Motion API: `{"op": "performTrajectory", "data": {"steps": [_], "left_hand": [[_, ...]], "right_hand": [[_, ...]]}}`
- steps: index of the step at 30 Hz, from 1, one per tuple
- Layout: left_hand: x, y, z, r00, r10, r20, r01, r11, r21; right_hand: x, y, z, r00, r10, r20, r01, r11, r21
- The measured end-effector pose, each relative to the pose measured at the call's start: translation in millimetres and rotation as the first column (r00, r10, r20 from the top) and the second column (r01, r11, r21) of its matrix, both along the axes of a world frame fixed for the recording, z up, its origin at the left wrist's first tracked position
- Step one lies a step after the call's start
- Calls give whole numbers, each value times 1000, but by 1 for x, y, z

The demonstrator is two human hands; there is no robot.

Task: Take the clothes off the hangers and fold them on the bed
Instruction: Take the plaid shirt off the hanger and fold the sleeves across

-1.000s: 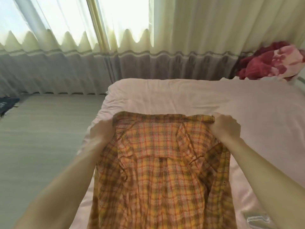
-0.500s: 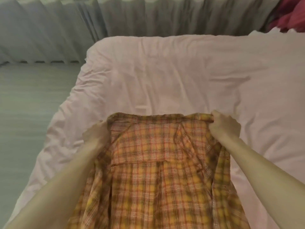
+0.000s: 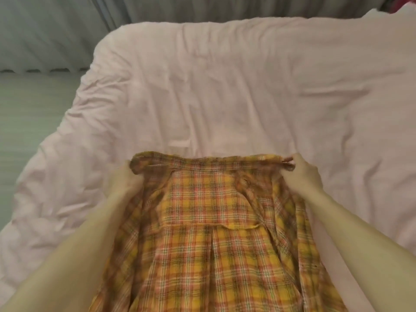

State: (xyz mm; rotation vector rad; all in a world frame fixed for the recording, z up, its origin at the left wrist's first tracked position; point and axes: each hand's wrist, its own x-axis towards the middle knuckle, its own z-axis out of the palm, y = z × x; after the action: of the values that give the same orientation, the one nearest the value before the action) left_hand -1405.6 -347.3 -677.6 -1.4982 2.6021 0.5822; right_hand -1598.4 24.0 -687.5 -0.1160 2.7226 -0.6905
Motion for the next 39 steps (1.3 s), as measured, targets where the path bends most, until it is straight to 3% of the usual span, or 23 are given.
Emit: {"op": "performTrajectory", "data": {"steps": [2,4,6,8,10,12,17,24,28,32,37,39], "left_hand": [[-6,0,-8,977,187,-105,-177,980,95],[-11,7,-12,981,147,-123,-155,986,-59],[-14,18,-14,984,-149,-101,111,943,-315],[-19,26,-23,907,-417,56,404,827,-390],[-28,36,-27,834,-508,214,552,771,-318],[-36,46,-28,833,-481,275,546,796,-263],[-43,84,-26,851,-498,168,526,810,-260],[26,238,-31,716,-692,-86,686,721,-93],[79,320,-27,700,-701,-138,713,698,71],[129,368,-18,753,-645,-132,658,729,189],[189,406,-7,812,-570,-123,582,780,229],[211,421,-6,817,-562,-127,576,788,218]], "right_hand": [[0,7,-16,1000,-24,12,24,999,-35],[0,7,-27,999,-53,-8,53,998,-45],[1,2,-32,995,-94,-37,91,994,-59],[1,-5,-32,991,-117,-69,111,990,-86],[2,-7,-29,988,-139,-61,130,982,-136],[8,-2,-26,990,-141,18,142,975,-172],[44,39,-25,972,-160,174,194,961,-197],[144,94,-12,935,-216,280,287,926,-244],[199,127,-7,952,-190,241,238,954,-185],[245,155,-5,976,-170,137,181,981,-75],[293,179,5,984,-71,-161,80,996,49],[305,187,6,984,14,-178,-5,999,50]]}}
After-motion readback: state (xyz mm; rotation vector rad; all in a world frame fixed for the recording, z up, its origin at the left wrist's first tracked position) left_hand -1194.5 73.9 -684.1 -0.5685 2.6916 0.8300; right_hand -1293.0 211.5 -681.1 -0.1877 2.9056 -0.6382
